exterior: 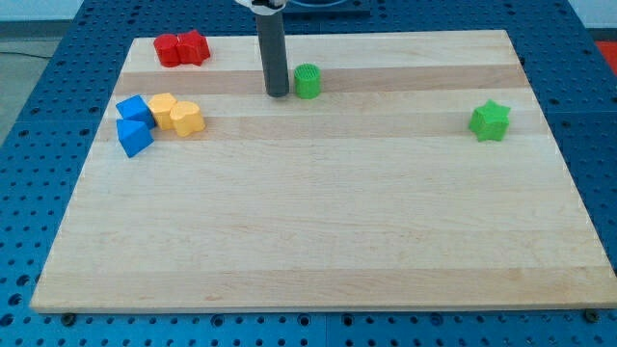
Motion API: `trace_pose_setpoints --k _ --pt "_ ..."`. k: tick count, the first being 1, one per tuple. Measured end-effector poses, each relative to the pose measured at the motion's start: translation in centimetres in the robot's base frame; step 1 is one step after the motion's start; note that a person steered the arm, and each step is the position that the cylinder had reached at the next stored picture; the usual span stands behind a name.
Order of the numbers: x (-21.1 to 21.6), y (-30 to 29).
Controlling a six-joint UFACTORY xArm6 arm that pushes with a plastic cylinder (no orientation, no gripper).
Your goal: Place the green circle towards the bottom right of the red star
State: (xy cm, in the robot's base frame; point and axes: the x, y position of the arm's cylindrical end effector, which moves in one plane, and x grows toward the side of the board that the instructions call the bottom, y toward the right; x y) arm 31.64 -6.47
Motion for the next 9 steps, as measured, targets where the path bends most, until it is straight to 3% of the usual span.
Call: trace_pose_setpoints --k 5,6,7,9 --pt "2.5 1.7" --pt "3.3 7.0" --pt "0.8 8.3" --pt "-4.3 0.9"
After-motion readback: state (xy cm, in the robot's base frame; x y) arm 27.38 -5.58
